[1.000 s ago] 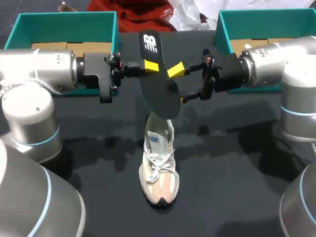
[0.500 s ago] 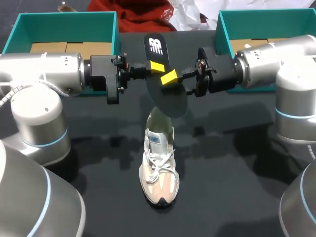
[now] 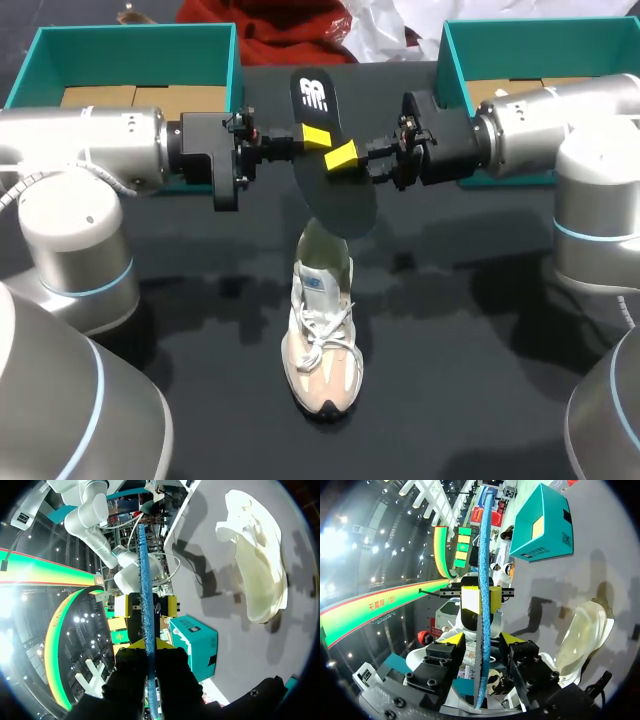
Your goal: Take the shoe out of the shoebox, open the shoe tongue, remove and reinsert the insole, then place the shoe into the shoebox
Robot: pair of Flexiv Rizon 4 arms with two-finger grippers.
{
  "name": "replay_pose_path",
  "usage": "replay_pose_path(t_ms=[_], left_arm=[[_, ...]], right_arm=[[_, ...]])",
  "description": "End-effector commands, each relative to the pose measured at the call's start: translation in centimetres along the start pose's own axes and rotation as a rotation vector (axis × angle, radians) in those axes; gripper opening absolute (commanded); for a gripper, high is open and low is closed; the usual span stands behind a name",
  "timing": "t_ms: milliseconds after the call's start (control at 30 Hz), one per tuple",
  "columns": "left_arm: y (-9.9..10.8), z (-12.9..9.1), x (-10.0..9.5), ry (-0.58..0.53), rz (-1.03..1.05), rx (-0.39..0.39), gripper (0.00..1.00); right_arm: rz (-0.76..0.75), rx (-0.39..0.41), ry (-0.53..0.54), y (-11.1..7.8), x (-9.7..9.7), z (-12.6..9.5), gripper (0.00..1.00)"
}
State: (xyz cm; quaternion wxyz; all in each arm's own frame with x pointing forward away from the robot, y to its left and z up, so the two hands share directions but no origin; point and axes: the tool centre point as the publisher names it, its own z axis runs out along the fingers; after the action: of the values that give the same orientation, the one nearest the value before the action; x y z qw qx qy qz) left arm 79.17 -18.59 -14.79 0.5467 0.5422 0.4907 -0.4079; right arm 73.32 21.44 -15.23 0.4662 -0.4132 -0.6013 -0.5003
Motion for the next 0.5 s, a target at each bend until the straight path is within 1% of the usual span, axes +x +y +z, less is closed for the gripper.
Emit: replay_pose_path(t_ms=[33, 200, 300, 500], left_arm=[[-0.1, -0.21, 0.11, -0.002, 0.003, 0.0, 0.0], [-0.17, -0.21, 0.2, -0.003, 0.0, -0.001, 0.0], [-0.23, -0.15, 0.21, -0.005, 0.0, -0.004, 0.0], [-0.33, -0.05, 0.14, -0.01, 0.001, -0.01, 0.0]], right_arm=[[0.002, 0.001, 0.002, 0.29, -0.29, 0.4, 0.35], [0.003, -0.001, 0.005, 0.36, -0.35, 0.48, 0.32], [0.003, -0.003, 0.006, 0.31, -0.38, 0.53, 0.32], [0.006, -0.01, 0.005, 0.09, -0.36, 0.63, 0.26]])
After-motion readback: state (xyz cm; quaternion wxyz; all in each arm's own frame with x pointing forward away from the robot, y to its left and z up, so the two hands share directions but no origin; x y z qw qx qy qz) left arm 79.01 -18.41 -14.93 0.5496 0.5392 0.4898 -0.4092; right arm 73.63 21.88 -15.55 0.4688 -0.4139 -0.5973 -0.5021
